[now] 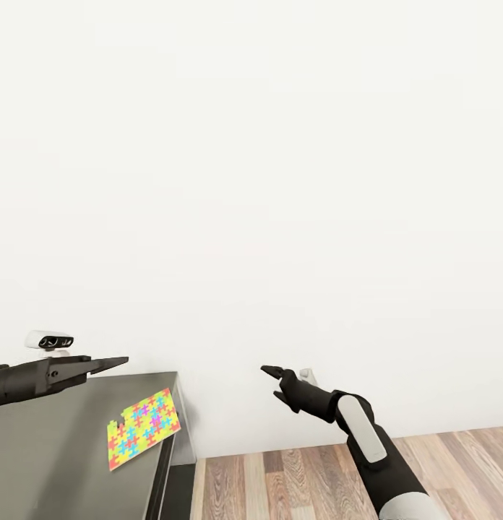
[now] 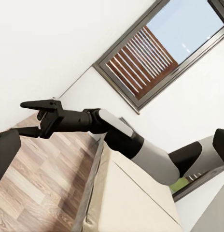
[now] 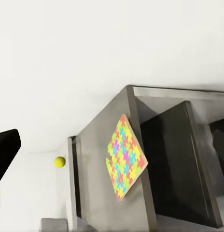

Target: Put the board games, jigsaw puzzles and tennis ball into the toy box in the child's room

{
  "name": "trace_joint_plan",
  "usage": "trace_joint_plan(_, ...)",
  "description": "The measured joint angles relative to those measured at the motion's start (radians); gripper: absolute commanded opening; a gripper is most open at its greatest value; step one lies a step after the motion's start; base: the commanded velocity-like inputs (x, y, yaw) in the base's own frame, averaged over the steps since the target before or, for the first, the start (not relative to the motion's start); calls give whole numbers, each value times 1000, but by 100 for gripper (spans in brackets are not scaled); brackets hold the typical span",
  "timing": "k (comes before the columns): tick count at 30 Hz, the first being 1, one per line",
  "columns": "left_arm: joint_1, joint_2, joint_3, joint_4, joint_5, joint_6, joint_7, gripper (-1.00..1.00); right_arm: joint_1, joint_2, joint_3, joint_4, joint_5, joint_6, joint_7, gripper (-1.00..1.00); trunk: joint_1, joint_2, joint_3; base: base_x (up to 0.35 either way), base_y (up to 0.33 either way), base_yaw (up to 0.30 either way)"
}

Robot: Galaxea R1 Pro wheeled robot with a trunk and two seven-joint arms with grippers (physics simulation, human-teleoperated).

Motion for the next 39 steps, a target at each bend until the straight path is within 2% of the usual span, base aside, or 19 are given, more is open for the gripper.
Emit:
trace_joint_plan(10,0,0,0,0,0,0,0,100,-5,-1,0,1,2,4,11,100,38,-70,-31,0,0,26)
trace_joint_plan(28,1,0,2,-1,1,-2,0,100,-5,-1,-2,4,-4,2,12,100,107,-196,-70,0,0,217)
trace_joint_plan(39,0,0,2,-1,1,-2,0,100,-5,-1,-6,9,-8,0,13,100,150,-273,-102,0,0,27)
